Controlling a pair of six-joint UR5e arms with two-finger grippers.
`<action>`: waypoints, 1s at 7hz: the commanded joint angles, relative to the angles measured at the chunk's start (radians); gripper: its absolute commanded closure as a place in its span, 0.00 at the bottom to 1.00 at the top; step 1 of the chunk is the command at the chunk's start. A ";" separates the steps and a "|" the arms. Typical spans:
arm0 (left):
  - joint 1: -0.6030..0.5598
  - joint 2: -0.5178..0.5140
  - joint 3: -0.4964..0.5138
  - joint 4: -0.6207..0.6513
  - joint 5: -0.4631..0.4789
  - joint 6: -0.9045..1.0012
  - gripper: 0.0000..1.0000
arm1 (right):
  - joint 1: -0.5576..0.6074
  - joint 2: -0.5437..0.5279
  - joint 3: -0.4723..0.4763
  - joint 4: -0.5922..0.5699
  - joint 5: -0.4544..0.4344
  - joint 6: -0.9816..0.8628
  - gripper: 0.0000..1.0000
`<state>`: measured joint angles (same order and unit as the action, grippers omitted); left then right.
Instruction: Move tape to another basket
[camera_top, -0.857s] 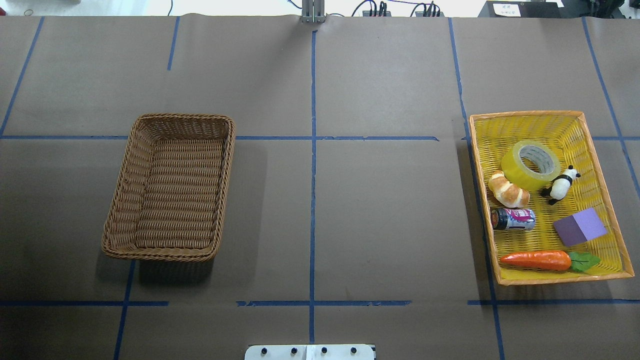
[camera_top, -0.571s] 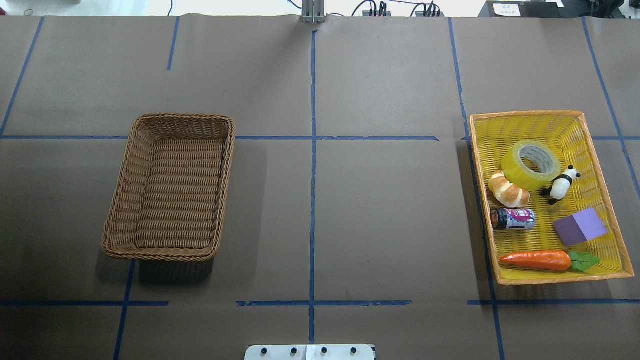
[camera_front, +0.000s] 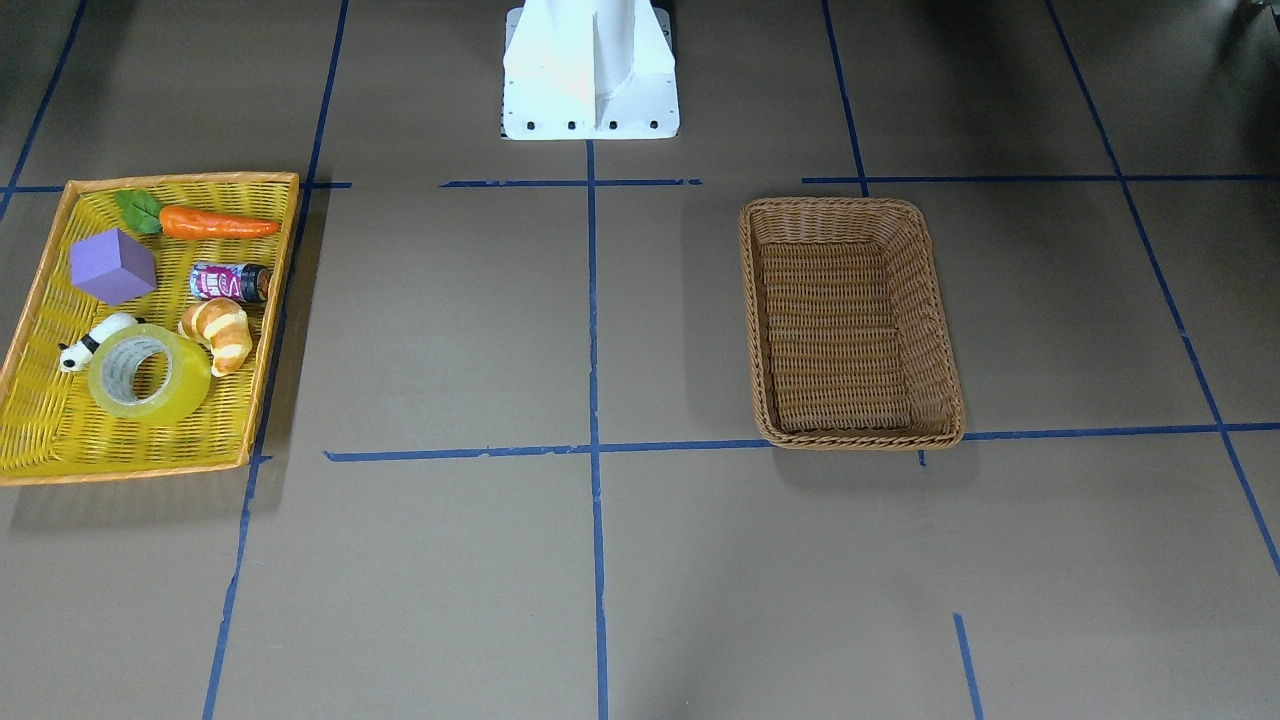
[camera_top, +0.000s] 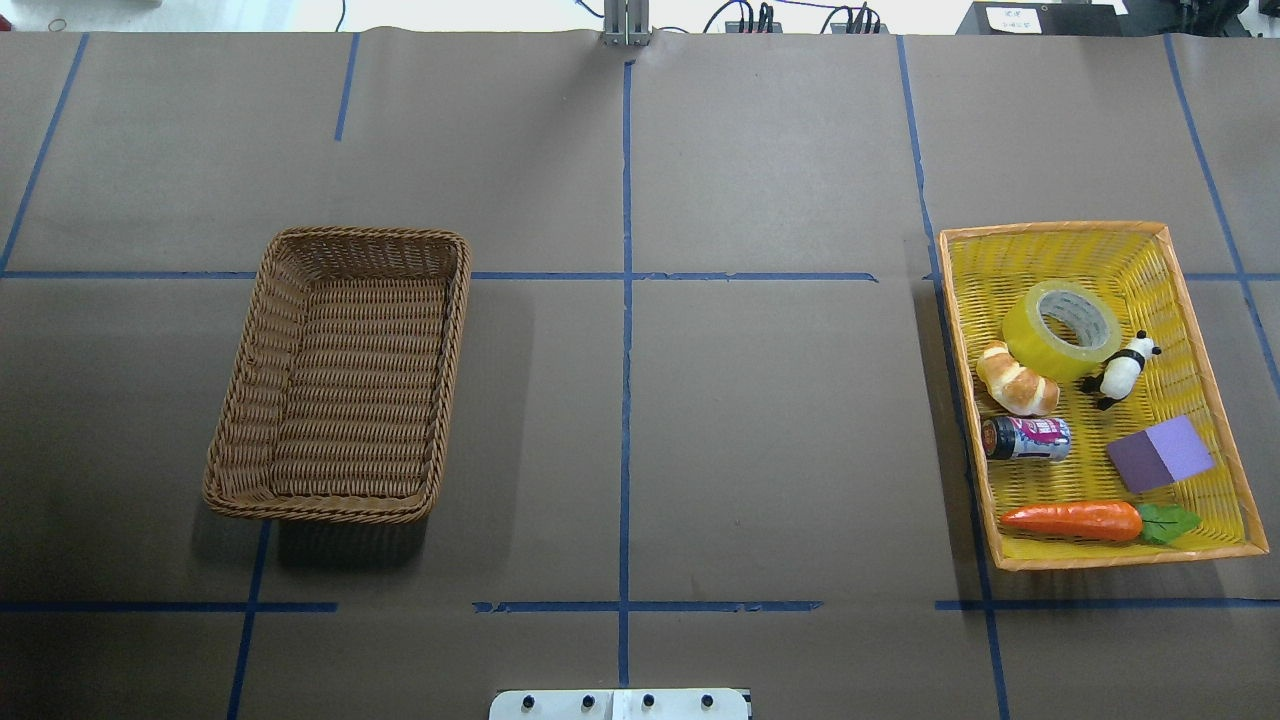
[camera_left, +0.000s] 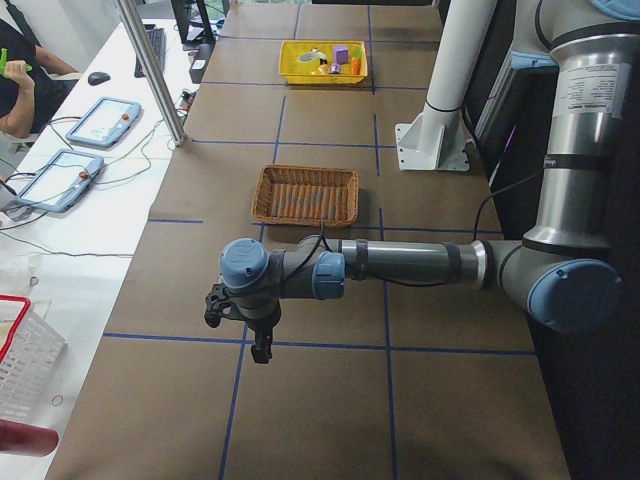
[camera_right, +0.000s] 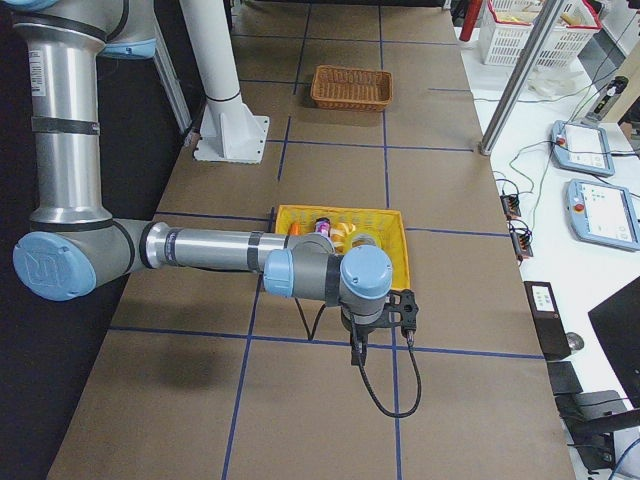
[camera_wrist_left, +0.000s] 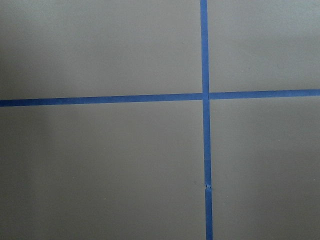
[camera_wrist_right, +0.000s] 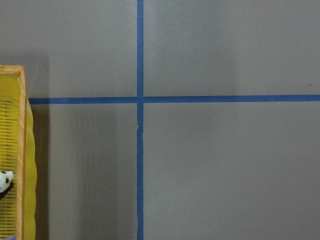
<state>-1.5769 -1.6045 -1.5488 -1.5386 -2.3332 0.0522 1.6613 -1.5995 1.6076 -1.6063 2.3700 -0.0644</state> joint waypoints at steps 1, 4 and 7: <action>0.000 0.000 0.001 0.000 0.000 0.000 0.00 | 0.000 0.000 -0.001 0.002 0.006 0.000 0.00; 0.000 0.000 -0.001 -0.002 0.000 0.002 0.00 | -0.003 0.012 0.006 0.011 0.009 0.002 0.00; 0.000 0.001 -0.001 -0.018 0.000 0.000 0.00 | -0.139 0.098 0.106 0.003 -0.038 0.169 0.00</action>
<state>-1.5769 -1.6042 -1.5493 -1.5522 -2.3332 0.0526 1.5838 -1.5604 1.6969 -1.6020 2.3573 0.0126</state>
